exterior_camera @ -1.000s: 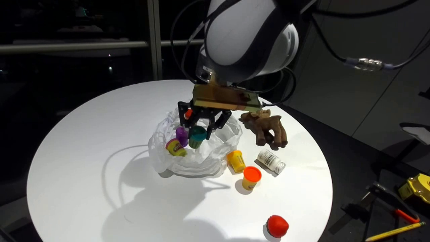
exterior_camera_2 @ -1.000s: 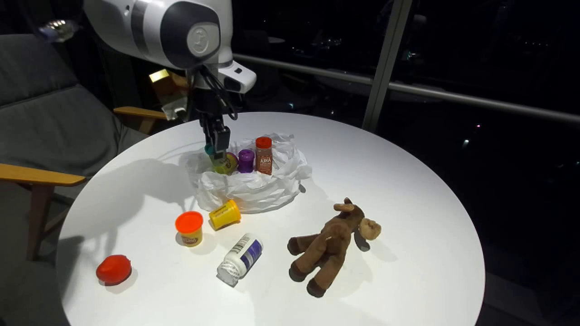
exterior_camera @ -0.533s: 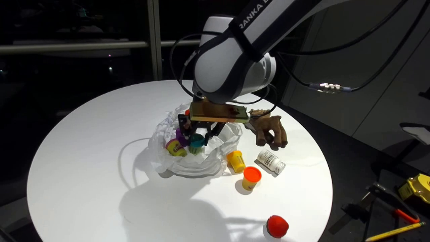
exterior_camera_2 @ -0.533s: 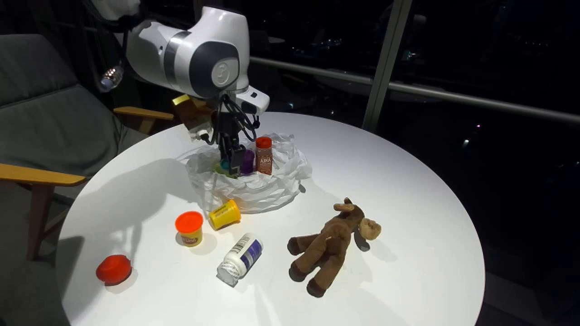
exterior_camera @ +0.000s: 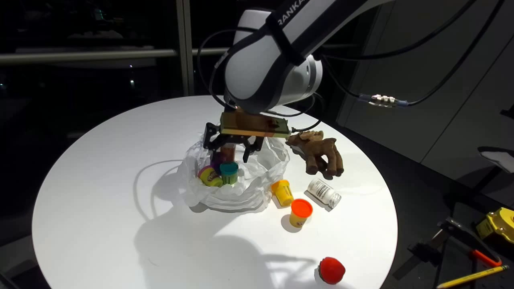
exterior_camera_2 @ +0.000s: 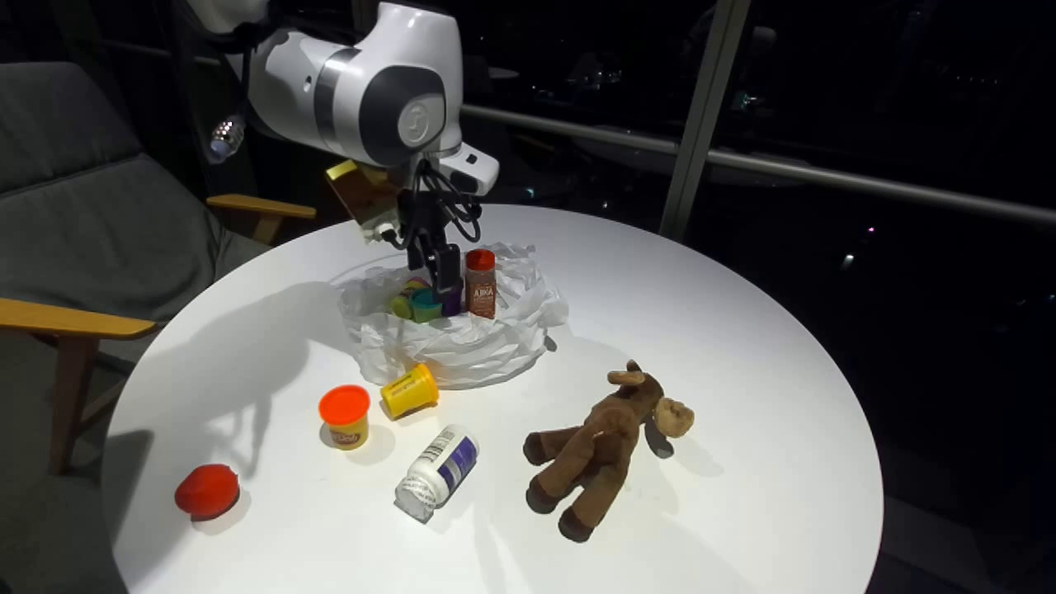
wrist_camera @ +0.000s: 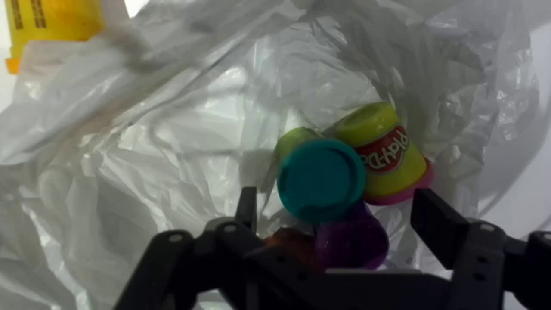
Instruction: Put the objects on the table into the plastic bag.
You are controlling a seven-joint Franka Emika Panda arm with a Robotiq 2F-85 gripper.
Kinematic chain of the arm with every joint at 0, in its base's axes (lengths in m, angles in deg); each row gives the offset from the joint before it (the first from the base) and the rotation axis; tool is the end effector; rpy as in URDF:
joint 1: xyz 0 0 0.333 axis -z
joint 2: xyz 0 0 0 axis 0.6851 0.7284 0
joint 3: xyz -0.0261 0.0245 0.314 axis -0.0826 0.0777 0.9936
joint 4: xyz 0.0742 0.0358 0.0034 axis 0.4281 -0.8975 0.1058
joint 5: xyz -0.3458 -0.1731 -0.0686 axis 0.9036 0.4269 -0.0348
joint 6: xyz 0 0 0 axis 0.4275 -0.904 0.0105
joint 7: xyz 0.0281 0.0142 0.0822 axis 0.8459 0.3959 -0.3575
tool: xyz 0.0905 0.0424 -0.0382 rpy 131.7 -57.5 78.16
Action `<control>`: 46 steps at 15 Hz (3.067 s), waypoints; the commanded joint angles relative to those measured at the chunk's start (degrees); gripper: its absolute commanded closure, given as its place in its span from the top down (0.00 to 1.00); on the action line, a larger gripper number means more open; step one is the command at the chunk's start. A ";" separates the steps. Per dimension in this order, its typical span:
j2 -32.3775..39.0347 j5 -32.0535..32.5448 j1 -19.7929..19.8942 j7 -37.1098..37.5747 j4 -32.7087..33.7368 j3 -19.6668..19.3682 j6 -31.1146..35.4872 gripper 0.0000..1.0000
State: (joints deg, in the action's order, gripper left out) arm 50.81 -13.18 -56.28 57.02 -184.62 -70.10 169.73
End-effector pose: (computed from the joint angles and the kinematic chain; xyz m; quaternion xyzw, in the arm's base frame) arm 0.6628 0.1364 0.1485 -0.9709 0.2285 -0.0499 0.0518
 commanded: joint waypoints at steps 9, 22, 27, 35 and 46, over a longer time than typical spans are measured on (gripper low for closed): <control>-27.55 1.27 -1.88 -0.40 -33.80 1.06 2.21 1.00; -22.87 19.28 -5.00 6.22 -41.00 -2.00 5.86 1.00; -19.50 17.16 -4.03 4.87 -39.87 -1.92 8.54 1.00; -15.24 13.48 -4.13 2.34 -36.46 -2.83 11.22 0.42; -29.78 10.91 -4.29 0.27 -35.49 -1.78 1.33 0.27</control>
State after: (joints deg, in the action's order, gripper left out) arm 28.51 -2.09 -60.42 57.78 -221.11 -72.03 176.24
